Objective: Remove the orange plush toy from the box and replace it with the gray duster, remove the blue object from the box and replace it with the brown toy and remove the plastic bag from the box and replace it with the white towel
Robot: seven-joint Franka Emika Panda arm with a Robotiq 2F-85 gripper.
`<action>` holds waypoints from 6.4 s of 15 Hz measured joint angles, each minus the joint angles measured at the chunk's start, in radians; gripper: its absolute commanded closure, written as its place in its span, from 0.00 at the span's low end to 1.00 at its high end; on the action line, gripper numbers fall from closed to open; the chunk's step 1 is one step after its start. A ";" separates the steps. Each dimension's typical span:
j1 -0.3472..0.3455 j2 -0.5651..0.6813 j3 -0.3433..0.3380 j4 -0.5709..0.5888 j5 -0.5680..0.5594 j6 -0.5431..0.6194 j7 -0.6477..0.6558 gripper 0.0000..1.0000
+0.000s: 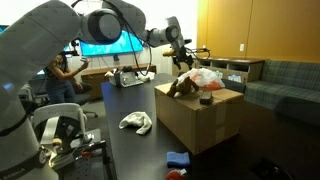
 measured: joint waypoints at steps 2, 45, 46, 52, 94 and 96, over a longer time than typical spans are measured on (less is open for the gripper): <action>0.001 0.031 0.000 0.037 0.000 0.000 -0.008 0.00; 0.017 0.197 0.039 0.367 -0.007 -0.148 -0.547 1.00; 0.017 0.178 0.050 0.359 -0.007 -0.158 -0.594 1.00; 0.008 0.058 0.117 0.183 -0.007 -0.181 -0.850 1.00; -0.056 -1.280 0.134 -1.837 0.156 0.205 -0.282 1.00; -0.107 -1.235 0.116 -1.836 0.146 0.302 -0.280 1.00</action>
